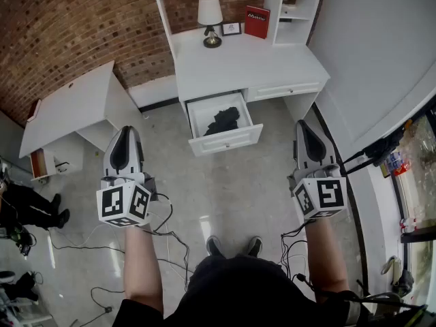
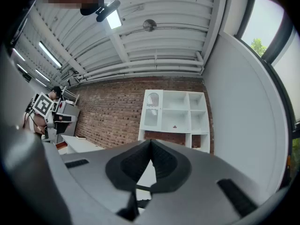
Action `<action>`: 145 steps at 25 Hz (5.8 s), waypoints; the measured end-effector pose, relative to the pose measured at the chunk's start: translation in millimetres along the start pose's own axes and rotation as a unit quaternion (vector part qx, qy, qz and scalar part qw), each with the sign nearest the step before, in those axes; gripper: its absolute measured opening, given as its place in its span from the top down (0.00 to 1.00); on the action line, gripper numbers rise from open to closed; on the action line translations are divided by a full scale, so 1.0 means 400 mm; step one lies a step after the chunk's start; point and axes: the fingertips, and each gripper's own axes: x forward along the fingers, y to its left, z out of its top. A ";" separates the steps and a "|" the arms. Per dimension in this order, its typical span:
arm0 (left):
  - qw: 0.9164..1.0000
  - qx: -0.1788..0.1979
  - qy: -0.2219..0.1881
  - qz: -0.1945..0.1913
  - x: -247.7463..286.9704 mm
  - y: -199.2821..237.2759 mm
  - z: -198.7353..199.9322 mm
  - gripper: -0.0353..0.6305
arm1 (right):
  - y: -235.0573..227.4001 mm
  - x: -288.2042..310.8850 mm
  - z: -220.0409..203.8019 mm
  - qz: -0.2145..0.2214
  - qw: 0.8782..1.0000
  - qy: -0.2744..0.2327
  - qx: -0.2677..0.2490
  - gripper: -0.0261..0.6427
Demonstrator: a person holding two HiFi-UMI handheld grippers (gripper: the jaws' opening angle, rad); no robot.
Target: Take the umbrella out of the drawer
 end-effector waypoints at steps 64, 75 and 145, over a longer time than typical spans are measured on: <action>0.980 0.022 0.171 -0.098 0.593 -0.153 -0.374 0.59 | -0.304 0.498 -0.300 0.020 0.994 0.047 0.094 0.68; 0.974 0.009 0.183 -0.131 0.720 -0.120 -0.469 0.59 | -0.343 0.565 -0.328 -0.022 0.993 0.060 0.095 0.69; 0.704 0.116 0.635 -0.296 0.887 -0.379 -1.870 0.47 | -0.704 0.801 -0.976 -0.137 0.944 0.240 0.181 0.76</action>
